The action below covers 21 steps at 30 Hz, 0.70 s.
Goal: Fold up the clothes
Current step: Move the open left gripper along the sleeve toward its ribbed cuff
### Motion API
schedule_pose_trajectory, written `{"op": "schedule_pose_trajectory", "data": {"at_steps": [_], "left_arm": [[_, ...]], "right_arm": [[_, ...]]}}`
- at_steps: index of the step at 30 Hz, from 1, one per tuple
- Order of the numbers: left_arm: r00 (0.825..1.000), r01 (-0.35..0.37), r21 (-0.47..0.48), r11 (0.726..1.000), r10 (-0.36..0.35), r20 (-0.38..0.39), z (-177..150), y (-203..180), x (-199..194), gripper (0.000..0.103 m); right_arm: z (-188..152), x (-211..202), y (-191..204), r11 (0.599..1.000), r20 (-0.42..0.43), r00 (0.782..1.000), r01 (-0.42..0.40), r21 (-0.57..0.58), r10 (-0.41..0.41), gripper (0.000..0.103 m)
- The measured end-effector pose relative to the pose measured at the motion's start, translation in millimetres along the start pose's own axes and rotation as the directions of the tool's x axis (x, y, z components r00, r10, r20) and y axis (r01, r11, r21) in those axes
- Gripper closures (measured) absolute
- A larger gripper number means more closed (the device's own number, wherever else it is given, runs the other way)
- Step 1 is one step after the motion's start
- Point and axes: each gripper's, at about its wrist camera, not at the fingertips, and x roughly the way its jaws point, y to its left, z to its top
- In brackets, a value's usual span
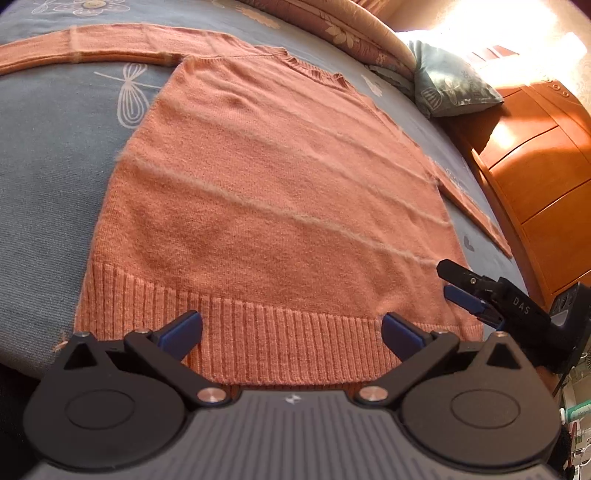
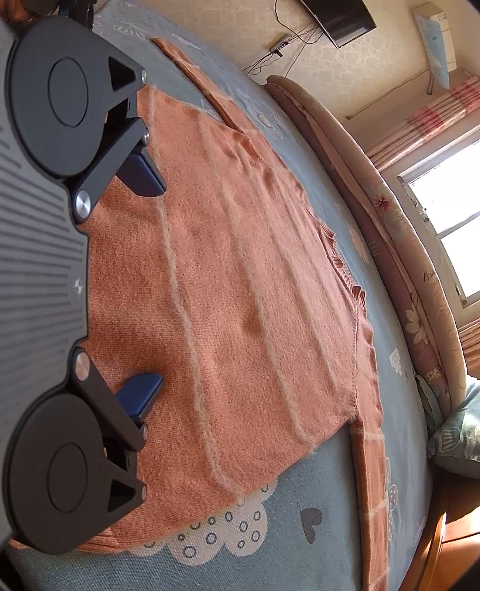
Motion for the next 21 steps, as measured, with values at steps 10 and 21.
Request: {"op": "schedule_pose_trajectory", "data": {"at_steps": [10, 21], "left_arm": [[0.998, -0.062, 0.124, 0.990, 0.065, -0.020, 19.8, -18.5, 6.8, 0.001], [0.967, -0.216, 0.267, 0.939, 0.168, 0.192, 127.1, -43.3, 40.7, 0.001]], "right_arm": [[-1.9, -2.5, -1.5, 1.000, -0.008, 1.000, -0.005, 0.018, 0.006, 0.000], [0.8, -4.1, 4.7, 0.999, -0.034, 0.999, 0.025, 0.035, -0.024, 0.000]]}}
